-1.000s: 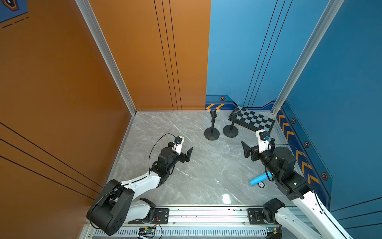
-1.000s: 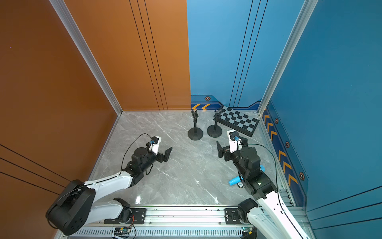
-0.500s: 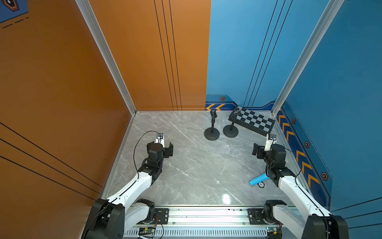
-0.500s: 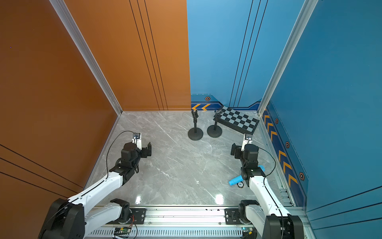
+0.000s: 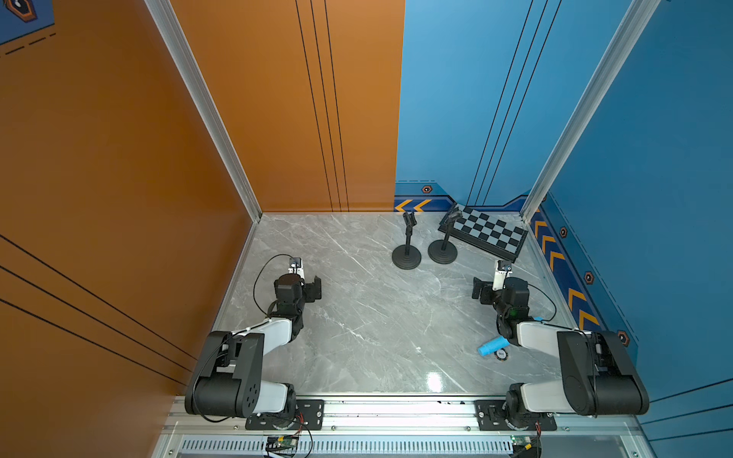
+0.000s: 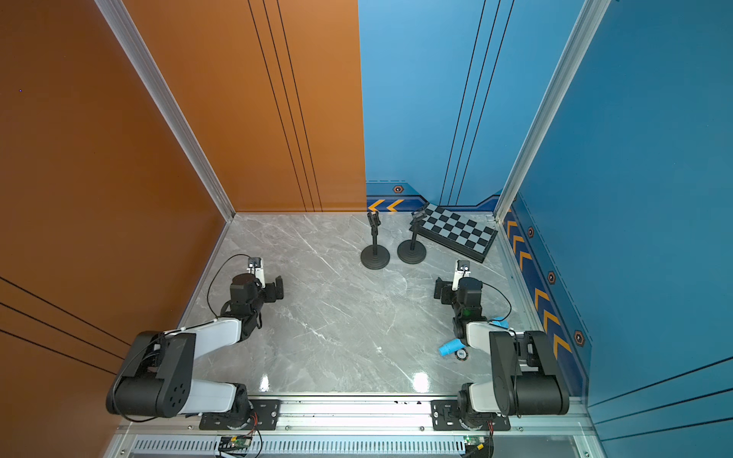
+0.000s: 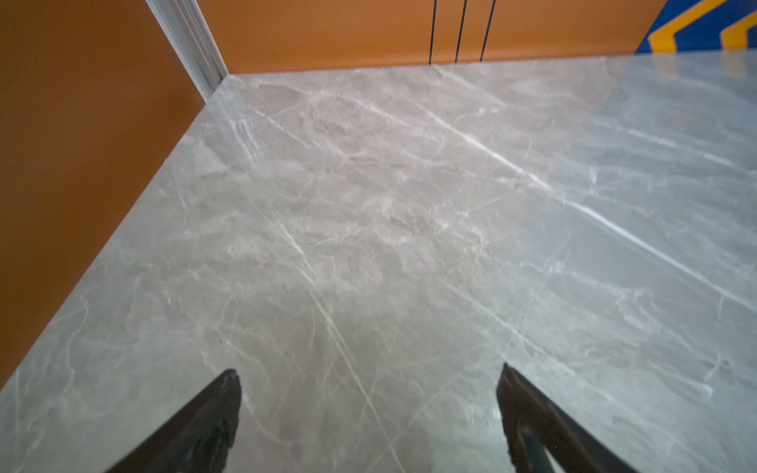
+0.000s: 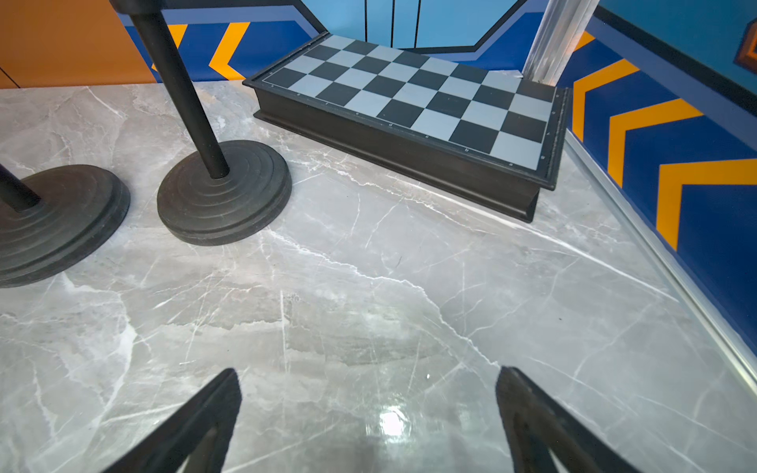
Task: Assemble a microphone stand
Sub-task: Reset both arms
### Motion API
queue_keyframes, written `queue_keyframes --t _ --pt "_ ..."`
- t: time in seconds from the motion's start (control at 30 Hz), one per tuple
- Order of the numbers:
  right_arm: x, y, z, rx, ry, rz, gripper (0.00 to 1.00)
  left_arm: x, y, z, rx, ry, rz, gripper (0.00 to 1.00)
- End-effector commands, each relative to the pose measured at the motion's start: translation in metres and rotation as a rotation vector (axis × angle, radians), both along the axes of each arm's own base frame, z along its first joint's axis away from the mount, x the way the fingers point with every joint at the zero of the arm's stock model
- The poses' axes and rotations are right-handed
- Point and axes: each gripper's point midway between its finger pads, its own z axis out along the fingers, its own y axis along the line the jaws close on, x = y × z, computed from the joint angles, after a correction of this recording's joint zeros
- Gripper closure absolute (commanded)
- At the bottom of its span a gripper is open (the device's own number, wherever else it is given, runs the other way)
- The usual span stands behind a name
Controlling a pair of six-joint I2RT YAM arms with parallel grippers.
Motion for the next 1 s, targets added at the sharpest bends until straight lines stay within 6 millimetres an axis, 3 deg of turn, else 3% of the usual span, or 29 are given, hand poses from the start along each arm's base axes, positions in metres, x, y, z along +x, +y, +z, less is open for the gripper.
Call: queue_keyframes --t 0.0,0.1,0.47,0.73,0.97 --pt "0.015 0.007 0.013 0.002 -0.104 0.04 0.0 0.003 0.006 -0.002 -0.047 -0.116 -0.009 0.02" --pt "0.012 0.007 0.012 -0.001 -0.105 0.045 0.0 0.005 -0.001 -0.002 -0.046 -0.115 -0.051 0.02" --pt "0.015 0.006 0.011 0.019 -0.08 0.048 0.0 0.001 0.011 -0.003 -0.049 -0.117 0.022 0.02" --pt "0.015 0.006 0.011 0.018 -0.079 0.047 0.0 0.0 0.005 -0.002 -0.035 -0.116 -0.004 0.02" --pt "0.015 0.006 0.011 0.019 -0.08 0.047 0.0 0.004 -0.026 -0.003 -0.034 -0.11 -0.194 0.02"
